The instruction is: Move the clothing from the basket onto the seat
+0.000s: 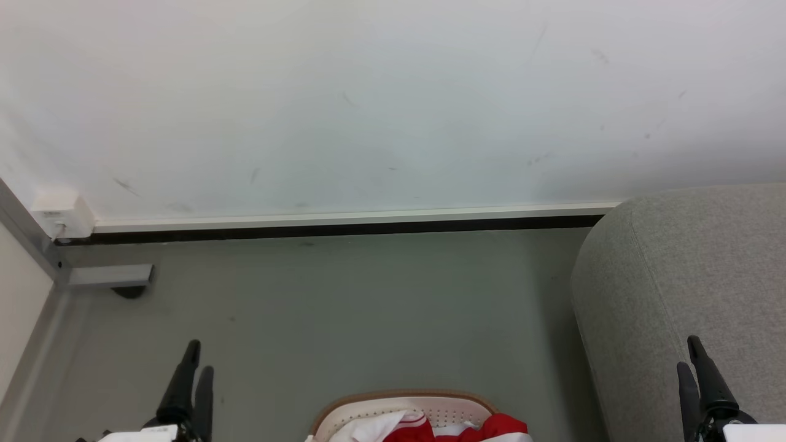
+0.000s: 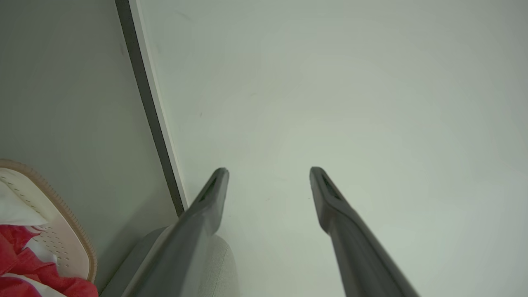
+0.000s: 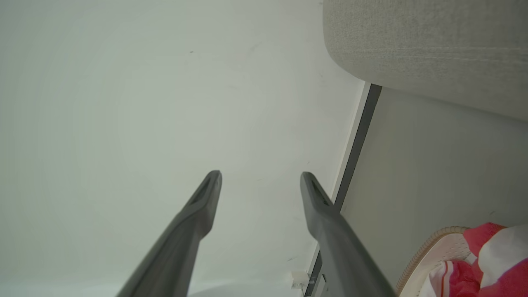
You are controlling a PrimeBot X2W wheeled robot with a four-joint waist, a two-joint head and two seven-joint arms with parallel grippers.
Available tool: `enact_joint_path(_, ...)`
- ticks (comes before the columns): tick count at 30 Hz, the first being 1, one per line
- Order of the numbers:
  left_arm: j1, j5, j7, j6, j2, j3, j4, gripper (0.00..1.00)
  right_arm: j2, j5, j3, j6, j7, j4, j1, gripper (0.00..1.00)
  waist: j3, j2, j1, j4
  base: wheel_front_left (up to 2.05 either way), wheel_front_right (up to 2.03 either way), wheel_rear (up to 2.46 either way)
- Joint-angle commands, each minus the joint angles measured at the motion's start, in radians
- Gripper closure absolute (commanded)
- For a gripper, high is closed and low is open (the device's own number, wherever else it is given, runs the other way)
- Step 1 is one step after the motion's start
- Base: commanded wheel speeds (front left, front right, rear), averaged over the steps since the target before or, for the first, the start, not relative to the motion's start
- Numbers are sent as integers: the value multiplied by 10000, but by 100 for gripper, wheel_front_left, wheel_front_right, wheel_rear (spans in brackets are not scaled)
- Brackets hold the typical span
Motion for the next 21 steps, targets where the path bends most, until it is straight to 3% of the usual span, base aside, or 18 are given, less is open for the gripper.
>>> enact_joint_path(1, -159, 57, -118, -28, 50, -26, -287, 0, -93, -34, 121, -1, -134, -290, -186, 0, 0, -1, 0, 0, 0, 0, 0)
enact_joint_path(10, -114, 1196, -543, -36, 62, 105, -722, 0, -173, -750, 556, -3, -605, -597, -227, 0, 8, -1, 0, -44, 0, 0, 0)
enact_joint_path(21, -23, 3041, -1002, 47, 76, 96, -1313, 0, -252, -2903, 976, -4, -1075, -1250, -250, 0, 44, -1, 0, -85, 0, 0, 0)
